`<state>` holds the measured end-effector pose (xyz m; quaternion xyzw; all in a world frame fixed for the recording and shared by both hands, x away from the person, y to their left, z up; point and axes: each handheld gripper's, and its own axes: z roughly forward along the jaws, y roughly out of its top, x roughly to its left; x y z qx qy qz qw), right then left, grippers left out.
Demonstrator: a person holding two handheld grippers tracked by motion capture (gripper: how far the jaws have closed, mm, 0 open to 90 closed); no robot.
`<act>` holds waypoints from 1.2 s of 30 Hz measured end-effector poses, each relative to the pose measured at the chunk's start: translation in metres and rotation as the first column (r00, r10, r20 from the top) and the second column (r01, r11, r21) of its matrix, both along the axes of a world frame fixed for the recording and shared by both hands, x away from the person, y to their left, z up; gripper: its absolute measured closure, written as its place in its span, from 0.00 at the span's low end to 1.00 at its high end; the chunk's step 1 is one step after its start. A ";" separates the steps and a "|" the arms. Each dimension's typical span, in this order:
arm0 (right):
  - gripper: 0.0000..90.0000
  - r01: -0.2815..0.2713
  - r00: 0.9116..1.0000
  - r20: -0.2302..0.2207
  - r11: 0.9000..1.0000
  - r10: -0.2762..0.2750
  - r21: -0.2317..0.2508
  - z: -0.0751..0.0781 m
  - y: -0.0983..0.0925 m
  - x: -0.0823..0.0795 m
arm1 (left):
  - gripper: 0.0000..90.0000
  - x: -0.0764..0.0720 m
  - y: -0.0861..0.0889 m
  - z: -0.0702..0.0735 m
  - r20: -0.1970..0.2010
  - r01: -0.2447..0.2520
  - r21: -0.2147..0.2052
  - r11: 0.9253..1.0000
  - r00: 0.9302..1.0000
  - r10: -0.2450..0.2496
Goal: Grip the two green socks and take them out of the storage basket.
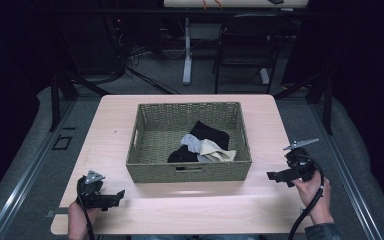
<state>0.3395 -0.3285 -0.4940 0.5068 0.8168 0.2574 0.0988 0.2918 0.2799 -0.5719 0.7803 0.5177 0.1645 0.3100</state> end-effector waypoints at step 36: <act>0.07 -0.234 0.968 0.080 0.971 0.238 -0.057 0.106 0.088 0.055 | 0.00 0.001 0.001 -0.001 0.003 -0.002 -0.009 1.000 1.000 0.002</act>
